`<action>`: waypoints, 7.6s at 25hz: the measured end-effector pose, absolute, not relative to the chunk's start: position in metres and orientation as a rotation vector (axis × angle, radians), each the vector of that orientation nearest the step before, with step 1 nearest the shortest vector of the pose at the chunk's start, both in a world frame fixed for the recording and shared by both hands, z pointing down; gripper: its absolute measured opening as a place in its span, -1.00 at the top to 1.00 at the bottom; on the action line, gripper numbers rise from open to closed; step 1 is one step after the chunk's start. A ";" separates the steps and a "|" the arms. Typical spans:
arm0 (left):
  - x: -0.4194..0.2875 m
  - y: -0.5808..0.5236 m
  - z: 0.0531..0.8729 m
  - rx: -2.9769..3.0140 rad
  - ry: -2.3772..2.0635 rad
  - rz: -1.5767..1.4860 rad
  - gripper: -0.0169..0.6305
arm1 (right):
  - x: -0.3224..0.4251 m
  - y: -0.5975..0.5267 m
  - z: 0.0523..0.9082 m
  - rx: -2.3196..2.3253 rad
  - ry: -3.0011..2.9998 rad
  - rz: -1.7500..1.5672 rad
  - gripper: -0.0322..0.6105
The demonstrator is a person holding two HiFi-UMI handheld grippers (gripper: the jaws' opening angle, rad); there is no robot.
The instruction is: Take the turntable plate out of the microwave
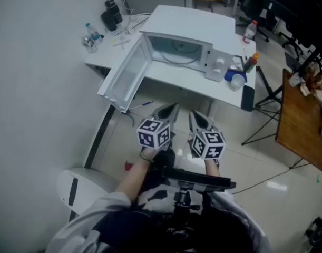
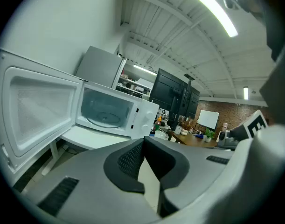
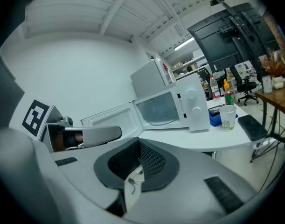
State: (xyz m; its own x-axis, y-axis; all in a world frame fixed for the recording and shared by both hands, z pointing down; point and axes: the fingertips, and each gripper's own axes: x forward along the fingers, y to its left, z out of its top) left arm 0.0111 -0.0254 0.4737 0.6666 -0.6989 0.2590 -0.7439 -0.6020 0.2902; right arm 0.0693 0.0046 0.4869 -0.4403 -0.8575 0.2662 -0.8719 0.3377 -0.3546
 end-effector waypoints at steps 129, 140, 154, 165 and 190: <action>-0.036 -0.300 0.591 1.760 -0.770 -0.261 0.70 | 0.055 -0.303 0.586 1.598 -2.495 1.814 0.69; -0.032 -0.336 0.599 1.746 -0.771 -0.302 0.74 | 0.047 -0.287 0.584 1.545 -2.506 1.742 0.67; -0.040 -0.302 0.588 1.877 -0.824 -0.354 0.72 | 0.041 -0.258 0.575 1.495 -2.558 1.556 0.59; -0.046 -0.273 0.564 1.953 -0.789 -0.361 0.72 | 0.035 -0.226 0.557 1.552 -2.615 1.478 0.59; -0.020 -0.147 0.526 1.966 -0.836 -0.477 0.72 | 0.062 -0.105 0.522 1.435 -2.722 1.353 0.58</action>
